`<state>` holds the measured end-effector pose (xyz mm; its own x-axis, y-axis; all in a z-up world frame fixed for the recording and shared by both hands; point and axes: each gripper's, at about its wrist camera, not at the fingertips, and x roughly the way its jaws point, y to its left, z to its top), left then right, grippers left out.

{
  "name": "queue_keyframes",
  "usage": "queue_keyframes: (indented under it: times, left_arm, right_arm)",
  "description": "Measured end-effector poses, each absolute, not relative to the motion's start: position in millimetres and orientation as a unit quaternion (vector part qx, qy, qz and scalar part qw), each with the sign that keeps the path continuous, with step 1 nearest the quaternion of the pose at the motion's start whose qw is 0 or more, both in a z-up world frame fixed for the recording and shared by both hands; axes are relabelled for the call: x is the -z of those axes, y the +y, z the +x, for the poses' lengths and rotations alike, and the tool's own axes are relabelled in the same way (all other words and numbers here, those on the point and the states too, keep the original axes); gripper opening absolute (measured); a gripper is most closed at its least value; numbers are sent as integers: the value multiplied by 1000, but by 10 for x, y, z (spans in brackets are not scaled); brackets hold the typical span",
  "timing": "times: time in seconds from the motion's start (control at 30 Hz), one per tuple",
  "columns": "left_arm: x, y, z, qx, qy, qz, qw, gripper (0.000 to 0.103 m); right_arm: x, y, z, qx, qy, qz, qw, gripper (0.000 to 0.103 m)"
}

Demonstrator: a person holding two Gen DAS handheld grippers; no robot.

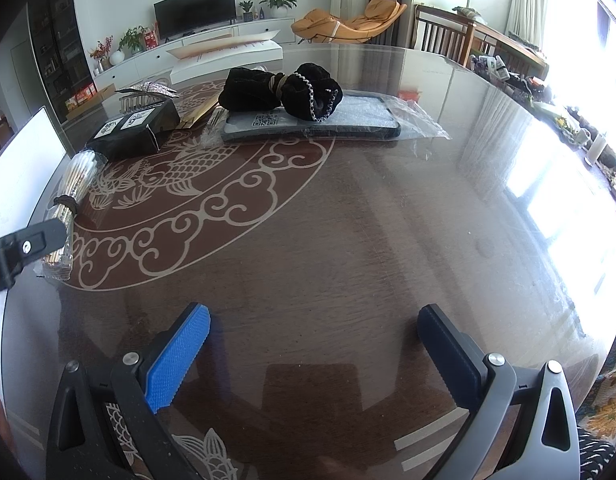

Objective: Organize objects

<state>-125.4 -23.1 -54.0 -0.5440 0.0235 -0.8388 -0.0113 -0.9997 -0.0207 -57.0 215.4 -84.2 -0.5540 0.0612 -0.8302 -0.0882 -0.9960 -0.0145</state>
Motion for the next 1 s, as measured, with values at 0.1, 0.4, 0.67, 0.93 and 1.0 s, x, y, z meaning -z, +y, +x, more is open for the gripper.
queue_keyframes:
  times: [0.1, 0.4, 0.67, 0.93, 1.0]
  left_arm:
    - [656, -266, -1554, -874, 3, -486, -20, 103]
    - [761, -423, -1306, -887, -24, -461, 14, 28]
    - [770, -386, -681, -897, 26, -441, 33, 29]
    - [769, -476, -607, -901, -5, -431, 44, 28]
    - [771, -478, -593, -901, -9, -431, 45, 28]
  right_arm:
    - [844, 2154, -571, -881, 14, -470, 42, 103]
    - [848, 2152, -577, -882, 15, -470, 43, 103]
    - [848, 2155, -596, -883, 15, -467, 37, 103]
    - [422, 2291, -918, -908, 11, -416, -44, 101]
    - [245, 2218, -1269, -911, -45, -404, -74, 101]
